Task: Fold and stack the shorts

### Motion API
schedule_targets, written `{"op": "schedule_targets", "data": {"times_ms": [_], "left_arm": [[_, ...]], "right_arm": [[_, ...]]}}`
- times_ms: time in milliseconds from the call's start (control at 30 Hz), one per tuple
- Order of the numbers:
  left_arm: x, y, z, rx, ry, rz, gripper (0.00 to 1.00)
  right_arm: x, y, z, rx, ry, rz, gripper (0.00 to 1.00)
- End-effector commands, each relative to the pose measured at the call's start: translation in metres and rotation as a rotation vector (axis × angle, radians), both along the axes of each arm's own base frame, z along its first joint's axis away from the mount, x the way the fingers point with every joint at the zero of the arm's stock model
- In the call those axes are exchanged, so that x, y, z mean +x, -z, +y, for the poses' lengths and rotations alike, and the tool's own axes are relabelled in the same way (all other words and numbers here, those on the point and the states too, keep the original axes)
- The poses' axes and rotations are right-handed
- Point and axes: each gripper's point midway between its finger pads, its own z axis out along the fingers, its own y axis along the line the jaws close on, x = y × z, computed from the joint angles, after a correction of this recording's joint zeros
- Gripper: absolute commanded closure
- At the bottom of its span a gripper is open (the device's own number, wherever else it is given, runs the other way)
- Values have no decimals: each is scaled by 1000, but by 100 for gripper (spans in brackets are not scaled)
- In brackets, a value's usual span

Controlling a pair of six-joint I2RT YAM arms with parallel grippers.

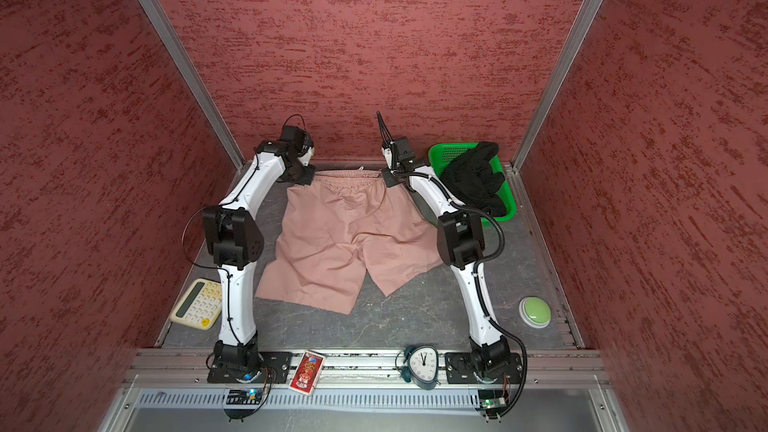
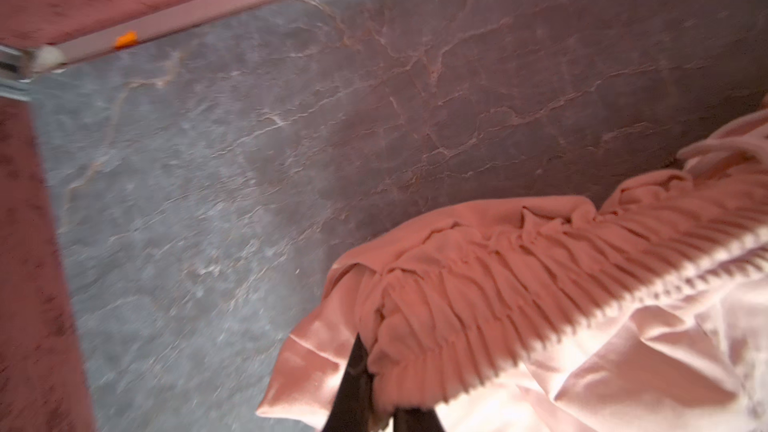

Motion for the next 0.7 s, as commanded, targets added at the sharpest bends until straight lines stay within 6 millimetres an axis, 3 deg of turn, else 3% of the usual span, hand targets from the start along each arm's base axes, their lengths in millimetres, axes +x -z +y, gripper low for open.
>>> {"op": "schedule_targets", "data": {"times_ms": [0,33,67,133,167,200,300,400,500,567,667], "left_arm": [[24,-7,12,2,-18,-87,93],[27,-7,14,-4,-27,-99,63],[30,-7,17,-18,-38,-110,40],[34,-10,21,-46,-49,-121,28],[36,-12,24,-53,-66,-127,11],[36,-17,29,-67,-85,-134,0],[34,-46,31,-157,-127,-180,1],[21,-80,11,-320,-84,-212,1],[-3,-92,-27,-441,28,-215,1],[-20,-80,-39,-457,37,-191,1],[-45,-64,-60,-576,49,-167,1]], "right_arm": [[25,-34,-6,57,35,-106,95],[31,-38,-6,71,49,-131,77],[37,-41,-7,85,63,-157,60],[46,-48,-7,117,78,-192,39],[48,-53,-7,138,78,-204,31],[50,-60,-4,167,69,-215,23],[45,-89,3,242,32,-232,15],[27,-106,13,312,-20,-193,14],[12,-93,16,354,-19,-112,14],[9,-75,10,347,35,-61,15],[2,-50,11,389,66,-9,25]]}}
